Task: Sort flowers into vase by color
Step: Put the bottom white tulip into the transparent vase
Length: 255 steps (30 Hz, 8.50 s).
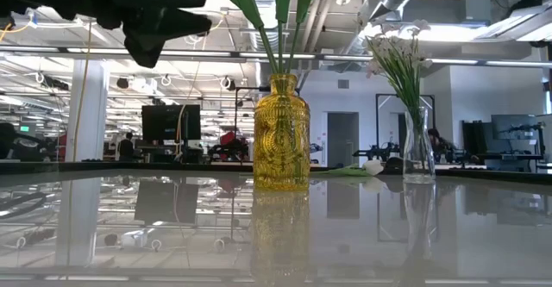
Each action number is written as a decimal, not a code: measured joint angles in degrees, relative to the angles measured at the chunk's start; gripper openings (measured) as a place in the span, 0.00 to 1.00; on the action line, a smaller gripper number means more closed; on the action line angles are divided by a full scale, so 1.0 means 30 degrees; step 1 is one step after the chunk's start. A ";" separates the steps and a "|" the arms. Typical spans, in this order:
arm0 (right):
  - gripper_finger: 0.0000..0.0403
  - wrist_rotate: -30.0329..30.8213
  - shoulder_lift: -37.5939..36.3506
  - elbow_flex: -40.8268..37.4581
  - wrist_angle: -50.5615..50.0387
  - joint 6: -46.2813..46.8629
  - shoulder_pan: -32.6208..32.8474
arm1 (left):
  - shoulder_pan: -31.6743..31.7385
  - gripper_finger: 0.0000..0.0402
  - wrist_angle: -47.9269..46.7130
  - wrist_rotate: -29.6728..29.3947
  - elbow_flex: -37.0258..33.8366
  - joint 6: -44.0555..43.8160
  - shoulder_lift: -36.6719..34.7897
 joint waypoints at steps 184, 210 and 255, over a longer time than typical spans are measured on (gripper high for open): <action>0.37 0.9092 -0.1897 -1.1683 2.9997 -0.6211 0.0416 | 0.0304 0.00 -1.2845 0.0388 1.2247 -0.1810 1.0475; 0.37 1.0751 -0.1890 -1.1297 3.2004 -1.3673 -0.3305 | -0.1305 0.00 -0.2194 -0.0422 1.2247 0.5094 0.9524; 0.06 0.7350 -0.3381 -1.1290 3.5645 -1.8472 -0.6153 | 0.0086 0.21 -0.2374 -0.0239 1.2269 0.6349 0.9546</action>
